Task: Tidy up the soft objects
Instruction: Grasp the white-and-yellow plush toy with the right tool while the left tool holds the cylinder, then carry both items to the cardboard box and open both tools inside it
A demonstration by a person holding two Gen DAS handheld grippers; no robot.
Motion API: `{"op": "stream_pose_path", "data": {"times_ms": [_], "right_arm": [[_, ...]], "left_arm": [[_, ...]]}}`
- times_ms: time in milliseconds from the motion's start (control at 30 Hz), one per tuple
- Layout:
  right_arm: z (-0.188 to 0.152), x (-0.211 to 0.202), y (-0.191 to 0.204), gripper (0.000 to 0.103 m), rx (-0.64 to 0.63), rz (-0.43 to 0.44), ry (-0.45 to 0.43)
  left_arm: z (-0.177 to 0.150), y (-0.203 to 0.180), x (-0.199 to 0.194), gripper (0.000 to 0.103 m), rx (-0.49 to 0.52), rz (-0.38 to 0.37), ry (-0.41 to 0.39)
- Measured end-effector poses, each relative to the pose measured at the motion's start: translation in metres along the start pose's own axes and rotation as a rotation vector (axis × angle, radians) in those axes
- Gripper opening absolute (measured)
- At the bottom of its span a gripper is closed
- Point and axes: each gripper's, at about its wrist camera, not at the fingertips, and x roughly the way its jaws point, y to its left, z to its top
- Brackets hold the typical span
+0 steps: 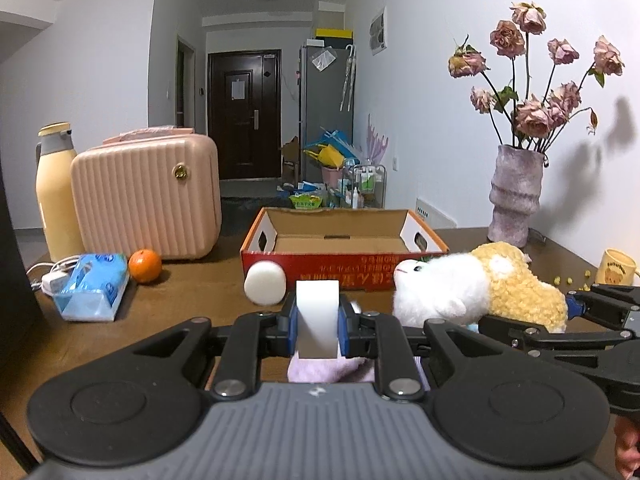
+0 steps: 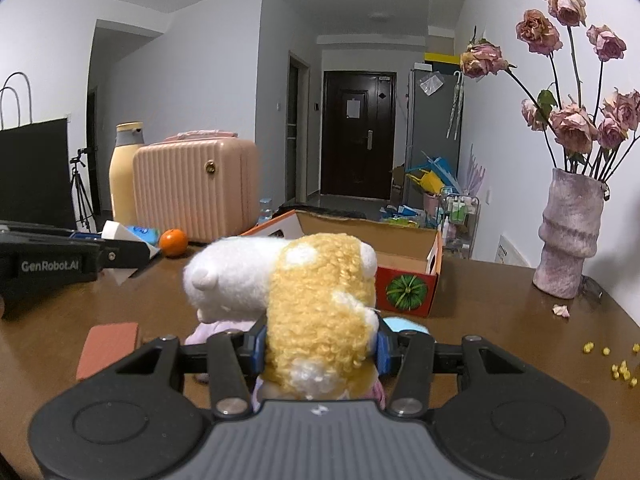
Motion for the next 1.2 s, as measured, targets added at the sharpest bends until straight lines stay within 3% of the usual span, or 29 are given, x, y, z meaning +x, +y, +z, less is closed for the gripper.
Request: {"op": "stream_pose_path", "data": {"times_ms": [733, 1200], "right_arm": [[0.065, 0.089, -0.056, 0.048, 0.029, -0.062, -0.035], [0.107, 0.155, -0.076, 0.048, 0.066, -0.087, -0.056]], "left_arm": [[0.066, -0.02, 0.093, 0.019, -0.01, -0.013, -0.019], [0.109, -0.01, 0.183, 0.019, -0.061, 0.063, 0.014]]}}
